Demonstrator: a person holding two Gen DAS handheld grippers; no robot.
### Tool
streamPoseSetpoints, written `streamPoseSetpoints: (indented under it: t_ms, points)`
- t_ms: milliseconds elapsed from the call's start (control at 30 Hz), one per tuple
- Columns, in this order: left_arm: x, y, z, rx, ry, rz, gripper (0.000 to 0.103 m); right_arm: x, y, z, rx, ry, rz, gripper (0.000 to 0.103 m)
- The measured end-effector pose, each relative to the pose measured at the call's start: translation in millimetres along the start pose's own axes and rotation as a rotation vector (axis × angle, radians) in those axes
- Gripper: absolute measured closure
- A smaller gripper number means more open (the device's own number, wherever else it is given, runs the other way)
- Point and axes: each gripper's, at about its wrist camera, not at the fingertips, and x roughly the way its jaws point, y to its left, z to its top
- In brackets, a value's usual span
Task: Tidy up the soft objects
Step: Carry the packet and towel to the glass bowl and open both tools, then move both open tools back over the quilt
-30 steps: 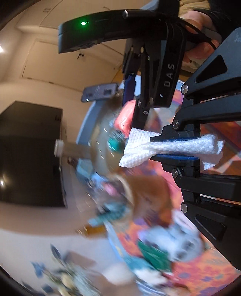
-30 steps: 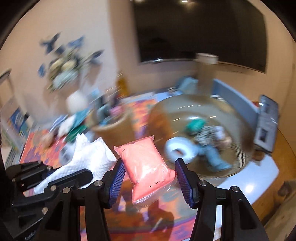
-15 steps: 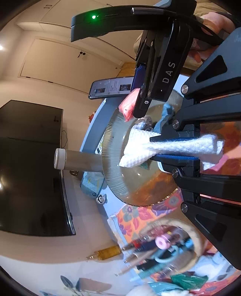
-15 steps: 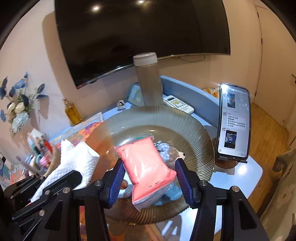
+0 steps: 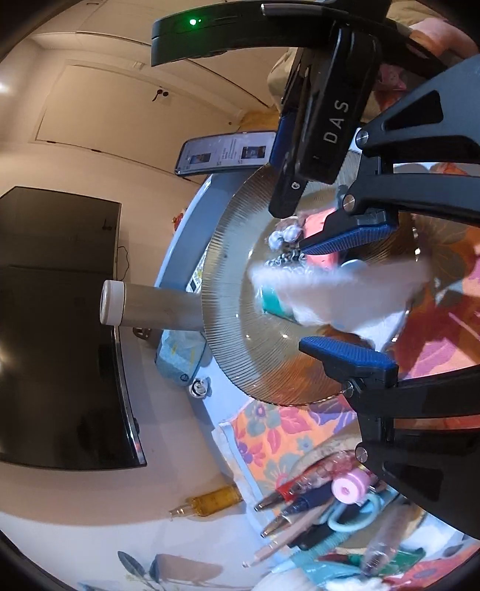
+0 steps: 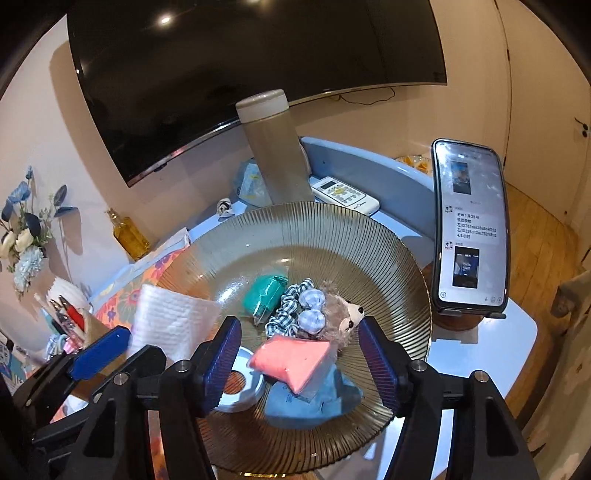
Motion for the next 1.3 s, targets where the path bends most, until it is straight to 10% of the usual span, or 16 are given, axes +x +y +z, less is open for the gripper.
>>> streamPoseSetpoints:
  t_ms: [300,467,733,1100,1300]
  points:
    - [-60.7,5.3,-11.8,0.013,-0.061,-0.117,0.057,-33.5,11.3,-8.9,-0.001,-0.032,0.031,0.039]
    - [-105.8,22.6,-25.0,-0.019,-0.130,-0.087,0.027,-55.9,28.7,-18.8,-0.023,-0.051,0.047,0.039]
    - [-206.4,80.4,-54.4,0.052,-0.229,0.158,0.026,-87.3,90.3,-41.7,-0.138,-0.096,0.103,0.038]
    - [-384.3,242.3,-100.1,-0.256,-0.343,0.565,0.025,-96.3,220.6,-80.6,-0.400,-0.088,0.247,0.038]
    - [-365.6,296.5,-129.3,-0.383,-0.286,0.511,0.025,-68.5,293.3,-103.4,-0.536,-0.034,0.302,0.038]
